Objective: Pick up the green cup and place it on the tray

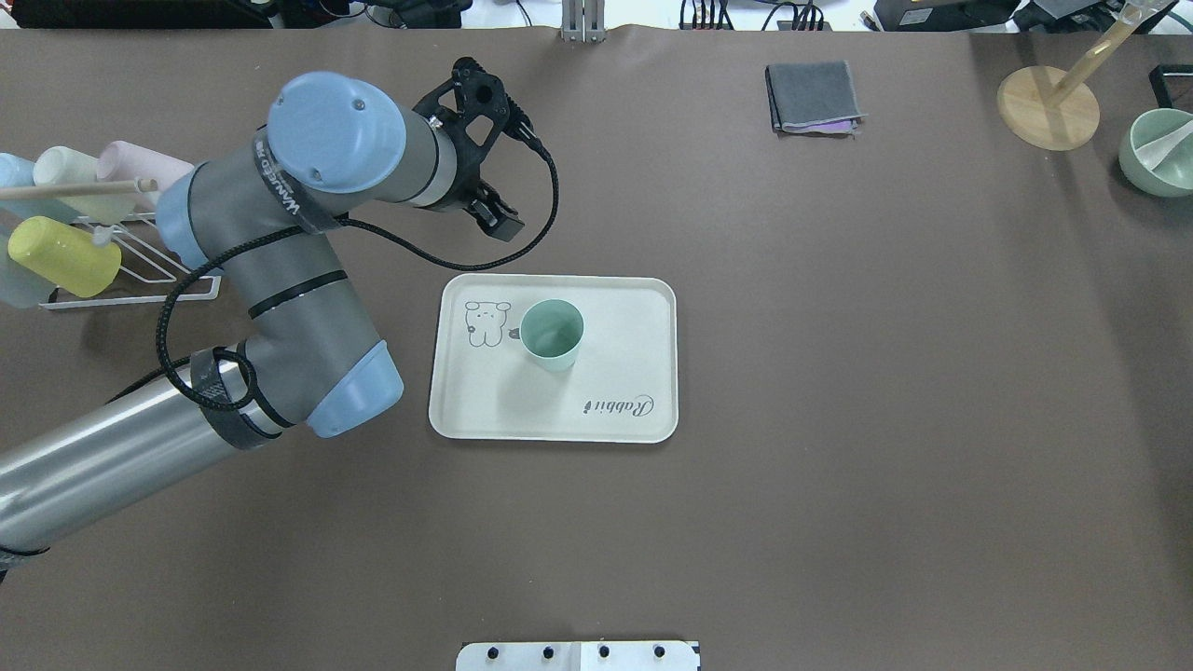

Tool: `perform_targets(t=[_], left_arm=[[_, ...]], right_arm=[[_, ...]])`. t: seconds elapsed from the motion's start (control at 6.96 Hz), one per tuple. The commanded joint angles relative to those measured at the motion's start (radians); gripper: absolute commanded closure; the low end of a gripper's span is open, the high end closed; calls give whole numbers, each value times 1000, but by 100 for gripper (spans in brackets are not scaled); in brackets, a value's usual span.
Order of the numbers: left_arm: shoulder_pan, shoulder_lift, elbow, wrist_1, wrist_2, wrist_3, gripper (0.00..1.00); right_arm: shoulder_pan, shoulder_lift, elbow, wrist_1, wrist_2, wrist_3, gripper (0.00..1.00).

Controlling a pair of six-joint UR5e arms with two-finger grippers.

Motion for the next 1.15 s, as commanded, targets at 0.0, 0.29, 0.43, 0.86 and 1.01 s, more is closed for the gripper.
perform_targets(t=[0.0, 0.29, 0.43, 0.86, 1.01], left_arm=[[-72, 1, -28, 148, 114, 173, 1], [-107, 30, -28, 151, 192, 209, 1], [-138, 32, -31, 151, 170, 208, 1], [-290, 105, -42, 148, -87, 217, 1], [-354, 142, -44, 148, -188, 217, 1]], right_arm=[[-1, 0, 0, -1, -1, -80, 0], [-1, 3, 2, 3, 8, -81, 0], [-1, 3, 0, 3, 9, -81, 0], [-10, 3, 11, 3, 6, -81, 0], [-12, 3, 11, 3, 5, -81, 0]])
